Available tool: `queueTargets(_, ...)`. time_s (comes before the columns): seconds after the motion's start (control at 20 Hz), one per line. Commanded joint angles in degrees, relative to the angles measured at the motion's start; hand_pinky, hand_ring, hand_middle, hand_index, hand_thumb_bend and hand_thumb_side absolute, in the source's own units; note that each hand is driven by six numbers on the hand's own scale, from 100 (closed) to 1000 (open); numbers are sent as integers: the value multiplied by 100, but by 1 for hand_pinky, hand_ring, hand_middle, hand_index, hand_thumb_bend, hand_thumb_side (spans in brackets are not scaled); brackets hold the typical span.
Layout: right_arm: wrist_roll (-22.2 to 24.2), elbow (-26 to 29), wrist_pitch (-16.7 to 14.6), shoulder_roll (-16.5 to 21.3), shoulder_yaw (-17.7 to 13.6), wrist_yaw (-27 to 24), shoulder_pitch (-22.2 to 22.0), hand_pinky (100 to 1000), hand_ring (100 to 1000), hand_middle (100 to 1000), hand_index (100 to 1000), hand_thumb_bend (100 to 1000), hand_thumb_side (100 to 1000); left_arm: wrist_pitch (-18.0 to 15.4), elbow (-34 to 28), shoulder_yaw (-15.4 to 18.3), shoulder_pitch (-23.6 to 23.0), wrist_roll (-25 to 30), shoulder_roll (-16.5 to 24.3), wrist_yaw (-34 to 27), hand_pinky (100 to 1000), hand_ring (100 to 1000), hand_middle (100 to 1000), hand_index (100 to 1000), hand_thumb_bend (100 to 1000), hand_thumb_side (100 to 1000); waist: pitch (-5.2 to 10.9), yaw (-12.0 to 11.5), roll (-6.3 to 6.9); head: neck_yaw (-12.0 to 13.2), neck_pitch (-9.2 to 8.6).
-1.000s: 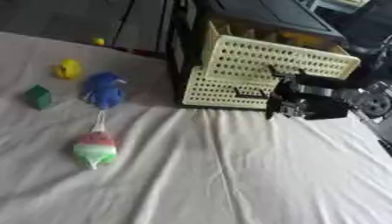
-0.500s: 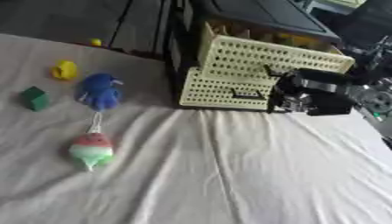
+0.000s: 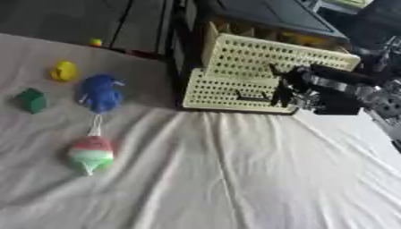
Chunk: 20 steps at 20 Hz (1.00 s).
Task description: Pick up objects from table and place into drawer.
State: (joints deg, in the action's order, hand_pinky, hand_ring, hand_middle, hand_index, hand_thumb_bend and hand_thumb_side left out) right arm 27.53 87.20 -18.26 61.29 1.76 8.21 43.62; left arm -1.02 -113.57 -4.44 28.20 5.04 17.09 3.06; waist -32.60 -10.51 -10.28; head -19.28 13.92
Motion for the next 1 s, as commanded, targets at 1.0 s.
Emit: queueTargets(1.0,-325,15,-170,247,-101,270,-9,134,231,561,783,100,1000,-14,-102,-37,85,67,-7,-5,649,705,645,970,100,1000,45,-30,7,-35,-188)
